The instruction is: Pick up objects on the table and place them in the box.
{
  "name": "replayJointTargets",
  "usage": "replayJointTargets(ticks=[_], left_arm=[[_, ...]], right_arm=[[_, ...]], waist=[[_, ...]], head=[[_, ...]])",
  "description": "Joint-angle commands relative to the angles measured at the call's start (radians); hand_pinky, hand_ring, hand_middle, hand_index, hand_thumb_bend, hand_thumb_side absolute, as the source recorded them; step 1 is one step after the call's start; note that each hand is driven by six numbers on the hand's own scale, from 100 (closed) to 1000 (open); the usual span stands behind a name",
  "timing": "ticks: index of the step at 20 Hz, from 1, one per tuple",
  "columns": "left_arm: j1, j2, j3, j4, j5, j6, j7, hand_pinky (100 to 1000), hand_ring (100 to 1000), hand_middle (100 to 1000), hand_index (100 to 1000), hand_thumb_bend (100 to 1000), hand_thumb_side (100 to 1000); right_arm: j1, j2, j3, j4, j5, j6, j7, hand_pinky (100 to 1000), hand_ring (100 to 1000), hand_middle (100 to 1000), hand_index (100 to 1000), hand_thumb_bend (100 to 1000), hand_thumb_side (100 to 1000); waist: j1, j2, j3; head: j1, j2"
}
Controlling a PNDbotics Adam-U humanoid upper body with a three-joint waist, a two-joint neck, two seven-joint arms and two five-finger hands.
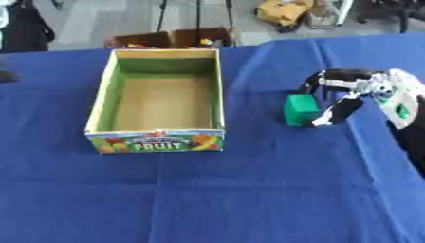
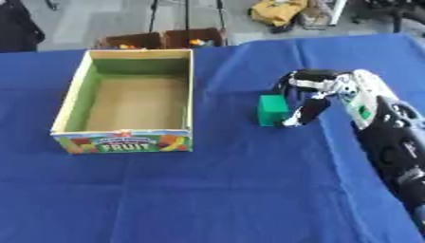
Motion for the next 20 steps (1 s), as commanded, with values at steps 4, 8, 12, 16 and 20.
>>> replayJointTargets(ticks=[4,8,12,16,20], left_arm=[[-0.015,0.009,-0.001,-0.018,-0.001,0.003,-0.004,667,717,855,963,100,1000],[-0.015,0.008,-0.001,-0.018,-0.003,0.006,-0.003,667,716,855,961,100,1000],[-0.015,0.007,-0.003,-0.018,-0.005,0.006,-0.003,667,716,856,962,100,1000],[-0.015,0.006,-0.003,-0.018,-0.006,0.007,-0.004,667,716,857,962,100,1000],[-0.014,0.006,-0.004,-0.018,-0.008,0.008,-0.005,667,716,857,962,100,1000]], right_arm=[[-0.028,-0.013,-0.008,0.001,-0.005,-0.331,0.33,538,701,668,793,522,373],[-0.03,-0.012,-0.016,0.014,0.007,-0.331,0.322,508,664,595,726,503,341],[-0.035,-0.012,-0.026,0.03,0.025,-0.331,0.295,481,634,543,671,458,340],[-0.037,-0.011,-0.032,0.038,0.032,-0.331,0.26,461,612,512,635,432,363],[-0.038,-0.012,-0.033,0.04,0.032,-0.328,0.234,446,598,486,598,411,355]], waist=[[-0.001,-0.016,0.0],[0.0,-0.013,0.001],[0.0,-0.011,0.0],[0.001,-0.009,-0.001],[0.0,-0.008,-0.001]], head=[[0.001,-0.015],[0.001,-0.017],[0.001,-0.017],[0.001,-0.016],[0.001,-0.018]])
